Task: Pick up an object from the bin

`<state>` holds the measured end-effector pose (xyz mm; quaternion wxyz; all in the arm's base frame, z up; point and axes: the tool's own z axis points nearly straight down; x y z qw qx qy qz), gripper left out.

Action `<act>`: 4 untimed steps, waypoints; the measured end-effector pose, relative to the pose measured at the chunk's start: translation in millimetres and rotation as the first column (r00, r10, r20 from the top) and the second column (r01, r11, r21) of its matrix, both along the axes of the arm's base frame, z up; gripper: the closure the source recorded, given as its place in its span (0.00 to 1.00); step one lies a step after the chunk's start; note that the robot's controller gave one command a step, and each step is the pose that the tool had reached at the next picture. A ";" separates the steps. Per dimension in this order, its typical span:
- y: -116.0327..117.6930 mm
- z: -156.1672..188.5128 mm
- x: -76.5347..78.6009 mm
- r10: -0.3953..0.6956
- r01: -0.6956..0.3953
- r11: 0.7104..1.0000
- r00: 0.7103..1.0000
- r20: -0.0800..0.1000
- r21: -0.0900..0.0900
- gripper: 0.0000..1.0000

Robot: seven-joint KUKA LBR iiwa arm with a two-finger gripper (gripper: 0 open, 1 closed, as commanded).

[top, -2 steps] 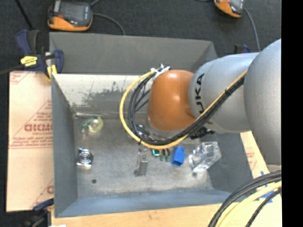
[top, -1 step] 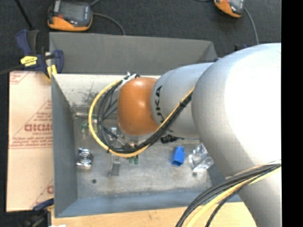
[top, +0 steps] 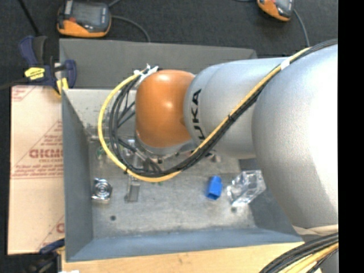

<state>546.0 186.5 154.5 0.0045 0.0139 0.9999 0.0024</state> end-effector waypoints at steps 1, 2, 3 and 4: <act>43.5 -72.1 -64.0 0.049 -0.049 0.999 0.999 -0.016 -0.005 0.00; 48.8 -12.1 -53.4 -0.023 0.023 1.000 1.000 -0.003 -0.001 0.00; 45.4 -82.1 19.6 0.011 -0.011 1.000 1.000 -0.003 -0.005 0.00; 46.5 -78.2 17.8 0.012 -0.012 1.000 1.000 -0.003 -0.004 1.00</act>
Offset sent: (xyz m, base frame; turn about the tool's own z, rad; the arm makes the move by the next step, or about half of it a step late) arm -0.0604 0.0416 -0.0684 -0.0405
